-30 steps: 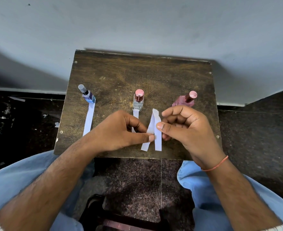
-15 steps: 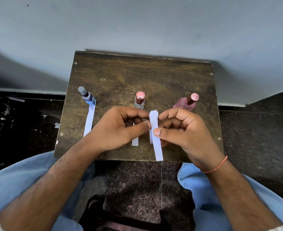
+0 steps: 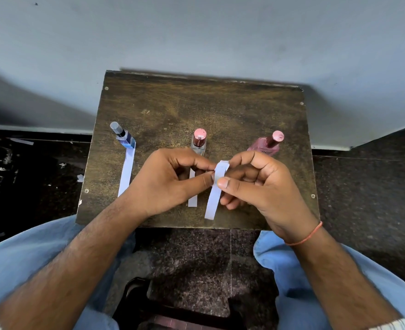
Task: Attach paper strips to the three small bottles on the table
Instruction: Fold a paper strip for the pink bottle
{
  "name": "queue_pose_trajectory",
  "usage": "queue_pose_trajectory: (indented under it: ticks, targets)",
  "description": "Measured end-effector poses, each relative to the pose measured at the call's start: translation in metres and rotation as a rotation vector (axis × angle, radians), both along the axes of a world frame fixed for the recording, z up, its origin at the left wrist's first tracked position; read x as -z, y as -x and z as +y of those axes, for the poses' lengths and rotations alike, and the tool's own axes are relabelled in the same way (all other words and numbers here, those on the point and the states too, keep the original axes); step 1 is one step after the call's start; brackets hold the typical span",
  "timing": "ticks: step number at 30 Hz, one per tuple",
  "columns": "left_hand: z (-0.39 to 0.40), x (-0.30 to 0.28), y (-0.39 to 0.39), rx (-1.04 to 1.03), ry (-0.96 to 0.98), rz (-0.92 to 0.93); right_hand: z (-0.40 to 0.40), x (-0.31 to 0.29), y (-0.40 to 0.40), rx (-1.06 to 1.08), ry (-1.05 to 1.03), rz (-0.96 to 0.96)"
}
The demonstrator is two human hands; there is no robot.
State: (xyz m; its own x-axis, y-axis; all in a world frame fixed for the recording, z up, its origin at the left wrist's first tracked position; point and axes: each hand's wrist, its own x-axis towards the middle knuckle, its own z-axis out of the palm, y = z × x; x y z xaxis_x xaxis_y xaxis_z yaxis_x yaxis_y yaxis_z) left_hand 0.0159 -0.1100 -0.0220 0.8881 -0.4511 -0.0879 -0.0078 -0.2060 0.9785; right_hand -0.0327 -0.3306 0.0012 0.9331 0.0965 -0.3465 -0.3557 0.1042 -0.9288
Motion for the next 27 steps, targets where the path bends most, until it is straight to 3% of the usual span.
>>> queue_pose_trajectory:
  ticks: [11,27]
  targets:
    - [-0.0008,0.0017,0.0041,0.03,-0.084,-0.044,-0.0008,-0.0004,-0.0022,0.032,0.066,-0.002]
    - [-0.0033,0.0073,0.0045,0.016,-0.08,-0.178,-0.0005,-0.0001,-0.0024,0.056,-0.064,0.037]
